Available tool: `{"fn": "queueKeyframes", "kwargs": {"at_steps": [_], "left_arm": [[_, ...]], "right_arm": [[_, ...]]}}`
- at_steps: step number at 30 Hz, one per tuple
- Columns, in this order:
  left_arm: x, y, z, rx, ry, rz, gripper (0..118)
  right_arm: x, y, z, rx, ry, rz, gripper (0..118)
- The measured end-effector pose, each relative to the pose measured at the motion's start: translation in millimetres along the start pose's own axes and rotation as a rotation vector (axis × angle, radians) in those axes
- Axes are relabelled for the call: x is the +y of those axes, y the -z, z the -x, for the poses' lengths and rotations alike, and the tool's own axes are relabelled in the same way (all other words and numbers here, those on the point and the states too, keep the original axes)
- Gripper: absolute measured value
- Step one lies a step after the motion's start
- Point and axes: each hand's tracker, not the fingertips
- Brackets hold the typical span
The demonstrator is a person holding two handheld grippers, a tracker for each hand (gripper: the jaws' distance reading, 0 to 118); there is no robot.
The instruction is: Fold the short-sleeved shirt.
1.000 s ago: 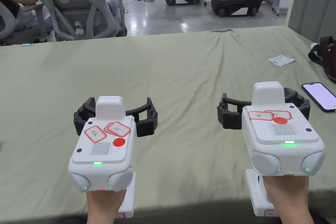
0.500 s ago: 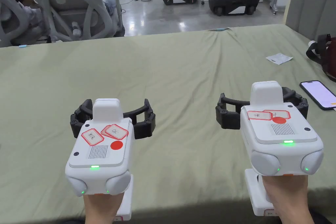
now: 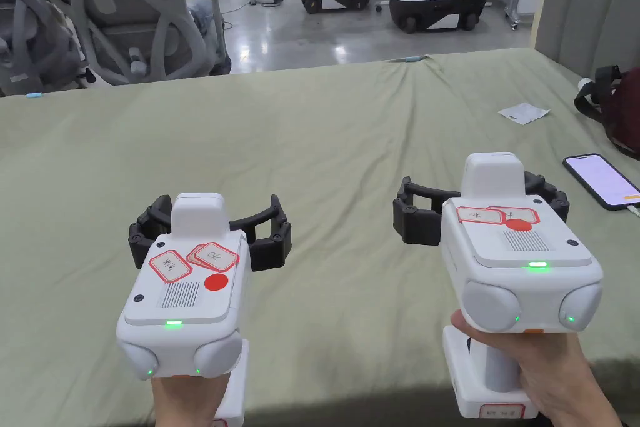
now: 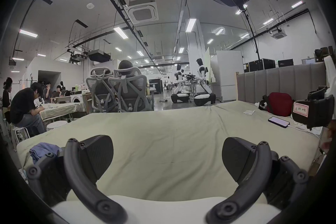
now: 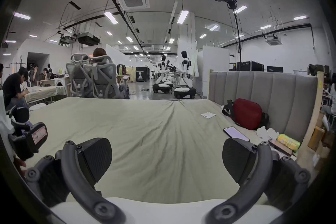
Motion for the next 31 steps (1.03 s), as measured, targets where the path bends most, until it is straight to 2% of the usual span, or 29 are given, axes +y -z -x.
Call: {"fn": "queueKeyframes", "kwargs": {"at_steps": [3,5,9,20,24,27,31], "left_arm": [[1,0,-1,0.003,0.016,-0.003,118],[2,0,0,0.001,0.017,-0.004,118],[3,0,1,0.01,0.01,-0.008,118],[1,0,1,0.011,0.014,-0.001,118],[1,-1,0,0.004,0.022,0.005,118],[1,-2,0,0.007,0.023,0.002,118],[2,-2,3,0.016,0.01,0.001,118]], "right_arm": [[1,1,2,0.039,0.033,0.029,118],[2,1,4,0.025,0.046,0.033,118],[3,-2,6,0.024,0.006,-0.001,118],[5,-4,8,0.023,-0.023,-0.022,118],[6,1,10,0.007,-0.035,0.029,118],[3,2,10,0.029,-0.05,0.055,118],[1,-2,12,0.014,-0.047,0.029,118]]}}
